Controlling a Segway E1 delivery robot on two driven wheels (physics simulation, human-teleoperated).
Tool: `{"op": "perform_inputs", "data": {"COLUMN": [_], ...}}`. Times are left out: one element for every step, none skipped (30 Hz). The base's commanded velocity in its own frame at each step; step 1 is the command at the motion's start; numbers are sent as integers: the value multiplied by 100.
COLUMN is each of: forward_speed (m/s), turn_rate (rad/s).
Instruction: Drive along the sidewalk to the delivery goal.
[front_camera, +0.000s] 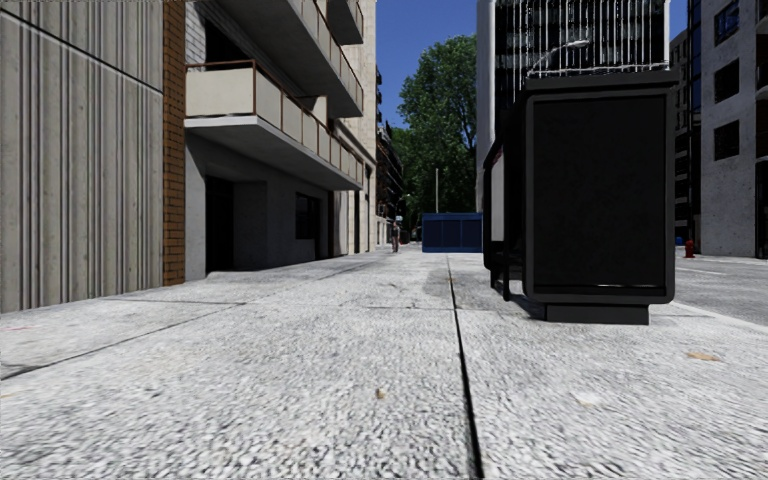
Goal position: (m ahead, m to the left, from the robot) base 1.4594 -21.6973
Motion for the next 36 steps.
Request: {"op": "perform_inputs", "data": {"forward_speed": [200,200,200,200,200,200,200,200,200,200,200,200,200,200,200,200,200,200,200,200,200,200,200,200,200,200,200,200,200,200,200,200,200,200,200,200], "turn_rate": [-20,-20,-20,-20,-20,-20,-20,-20,-20,-20,-20,-20,-20,-20,-20,-20,-20,-20,-20,-20,-20,-20,-20,-20,-20,-20,-20,-20,-20,-20,-20,-20,-20,-20,-20,-20]}}
